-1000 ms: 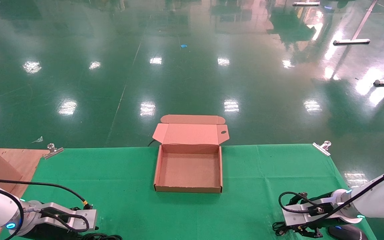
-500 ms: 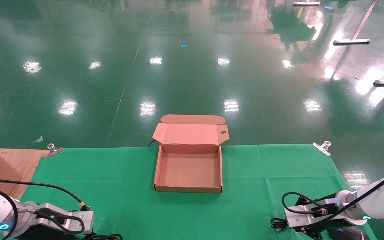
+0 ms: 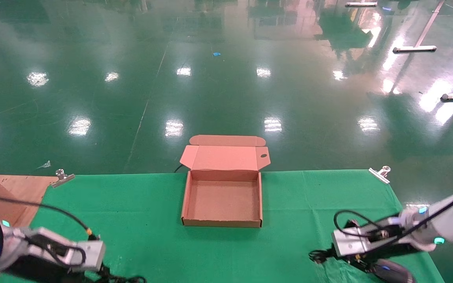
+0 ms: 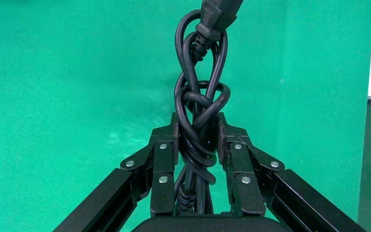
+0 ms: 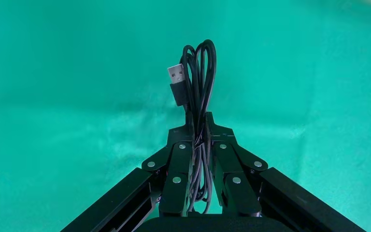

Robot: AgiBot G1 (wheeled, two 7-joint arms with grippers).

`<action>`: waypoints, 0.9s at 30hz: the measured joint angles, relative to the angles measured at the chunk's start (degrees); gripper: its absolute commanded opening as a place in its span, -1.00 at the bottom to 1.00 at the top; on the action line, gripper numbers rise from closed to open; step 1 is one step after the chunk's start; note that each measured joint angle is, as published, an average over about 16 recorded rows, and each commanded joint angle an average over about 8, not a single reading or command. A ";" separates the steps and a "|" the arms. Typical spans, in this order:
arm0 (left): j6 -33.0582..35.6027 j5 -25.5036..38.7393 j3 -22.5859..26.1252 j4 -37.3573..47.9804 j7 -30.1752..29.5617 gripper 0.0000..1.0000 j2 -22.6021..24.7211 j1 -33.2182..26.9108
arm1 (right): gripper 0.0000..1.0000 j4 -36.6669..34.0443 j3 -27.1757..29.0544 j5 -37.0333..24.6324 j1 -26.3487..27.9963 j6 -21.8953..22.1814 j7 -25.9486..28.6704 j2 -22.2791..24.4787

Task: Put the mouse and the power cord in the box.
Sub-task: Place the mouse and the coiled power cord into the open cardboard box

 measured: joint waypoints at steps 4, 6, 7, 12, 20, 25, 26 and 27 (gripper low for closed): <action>2.70 -0.06 -0.04 -0.78 0.01 -1.00 0.45 -3.42 | -1.00 0.57 0.35 0.52 3.56 -4.37 0.36 -0.30; 3.73 -0.14 -0.10 -1.17 -0.02 -1.00 0.80 -5.26 | -1.00 0.85 0.53 0.79 5.46 -6.40 0.71 -0.65; 4.15 -0.21 -0.15 -1.36 -0.04 -1.00 1.01 -6.19 | -1.00 1.00 0.63 0.94 6.44 -7.31 0.92 -0.89; 5.43 -0.72 -0.52 -2.17 -0.16 -1.00 2.45 -10.70 | -1.00 1.80 0.94 1.40 11.05 -9.98 2.53 -3.06; 2.51 -2.02 -1.54 -2.80 -0.20 -1.00 5.70 -16.67 | -1.00 3.55 1.37 2.14 17.10 -10.14 5.85 -8.34; -2.30 -2.67 -2.13 -2.80 0.17 -1.00 7.86 -18.93 | -1.00 6.29 1.52 3.05 18.77 -7.12 8.03 -11.03; -3.28 -2.77 -2.23 -2.75 0.28 -1.00 8.24 -19.24 | -1.00 6.98 1.53 3.32 18.85 -6.24 8.46 -11.39; -4.26 -2.87 -2.32 -2.70 0.41 -1.00 8.60 -19.51 | -1.00 7.71 1.52 3.60 18.87 -5.33 8.88 -11.71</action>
